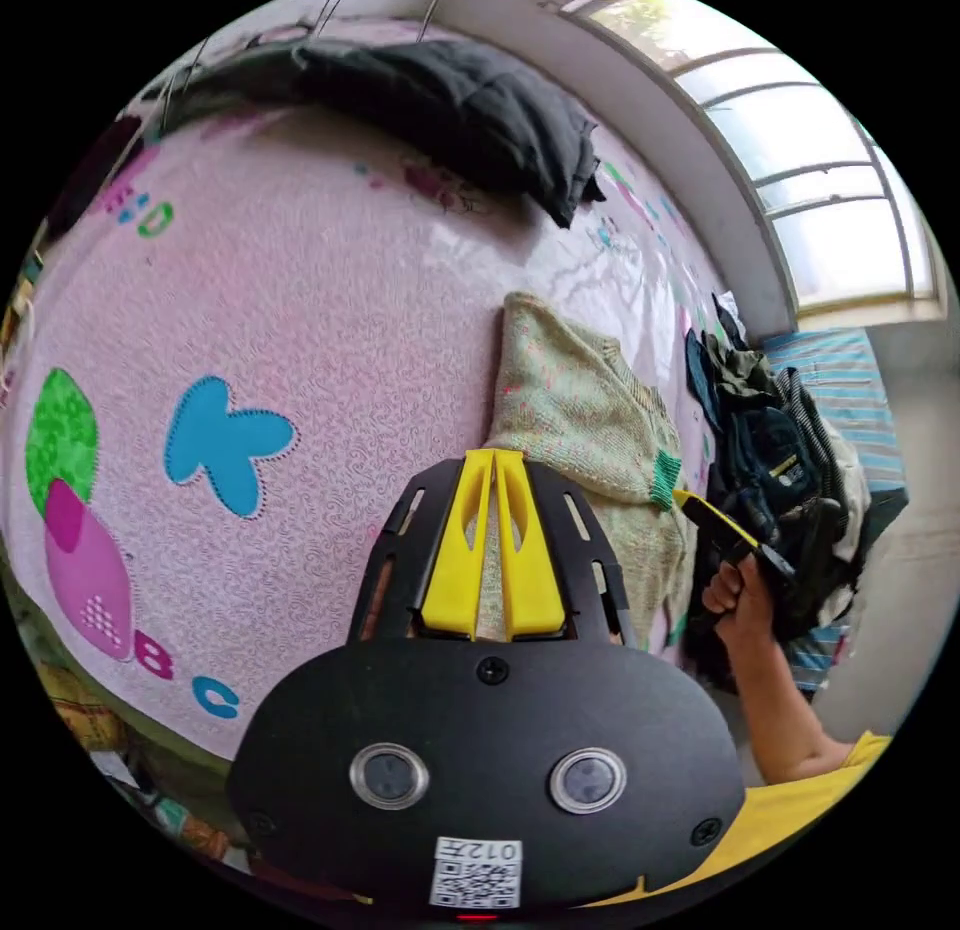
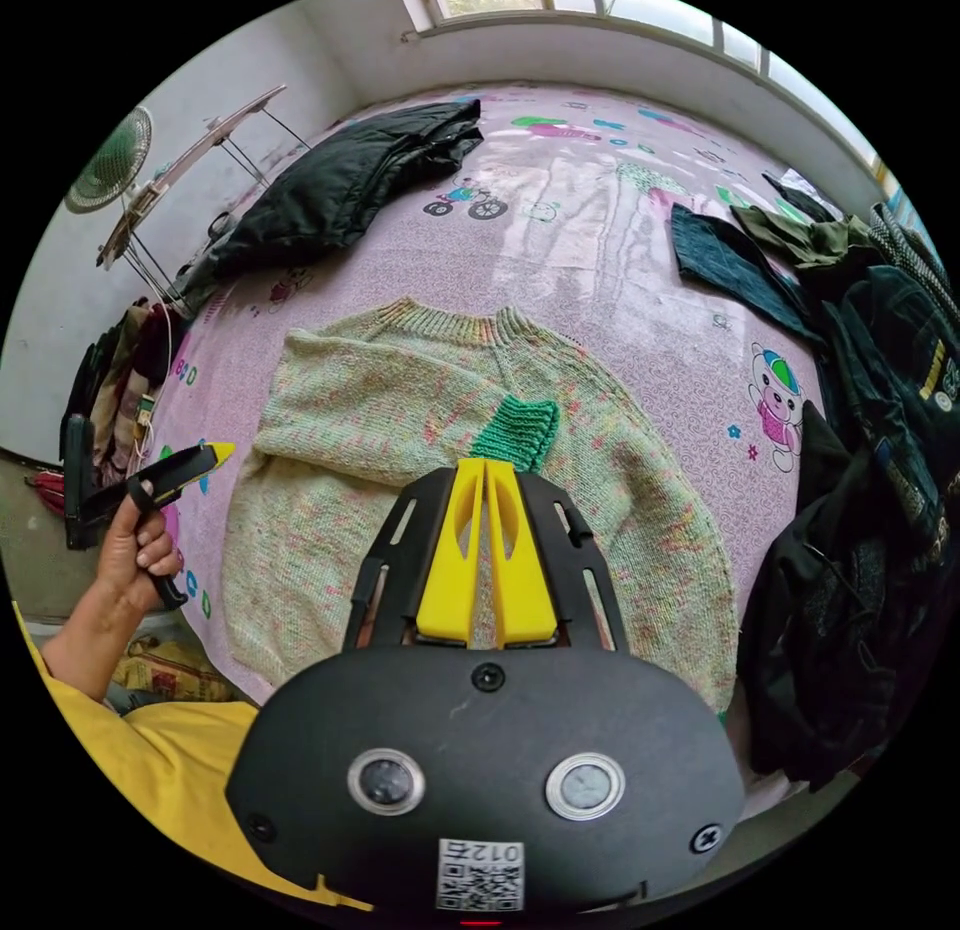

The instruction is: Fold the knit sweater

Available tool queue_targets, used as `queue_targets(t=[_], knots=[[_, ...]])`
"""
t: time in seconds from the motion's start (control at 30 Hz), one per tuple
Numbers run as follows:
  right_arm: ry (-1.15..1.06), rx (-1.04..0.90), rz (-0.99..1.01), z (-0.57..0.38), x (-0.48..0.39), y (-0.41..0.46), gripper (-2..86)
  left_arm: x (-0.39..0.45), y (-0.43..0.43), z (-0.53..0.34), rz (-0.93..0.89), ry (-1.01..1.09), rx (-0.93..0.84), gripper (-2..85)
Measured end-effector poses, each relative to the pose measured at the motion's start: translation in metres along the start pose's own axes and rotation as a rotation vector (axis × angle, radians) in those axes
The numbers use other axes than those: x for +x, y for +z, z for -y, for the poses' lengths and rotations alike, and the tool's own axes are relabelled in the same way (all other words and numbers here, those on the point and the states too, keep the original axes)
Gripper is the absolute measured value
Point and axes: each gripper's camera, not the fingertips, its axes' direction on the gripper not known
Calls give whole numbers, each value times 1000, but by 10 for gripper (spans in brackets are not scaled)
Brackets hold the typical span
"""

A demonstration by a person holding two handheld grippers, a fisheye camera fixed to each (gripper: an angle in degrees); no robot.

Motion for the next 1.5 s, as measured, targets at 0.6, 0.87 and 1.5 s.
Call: queue_targets(t=[0.6,0.87,1.5], knots=[[353,84,29,-87,107,-109,1,50,88,11,47,269,-183,-1],[747,154,-65,-213,203,-172,13,139,91,-48,61,618,-198,2],[941,321,364,-239,278,-241,22,169,126,-79,9,607,-301,0]])
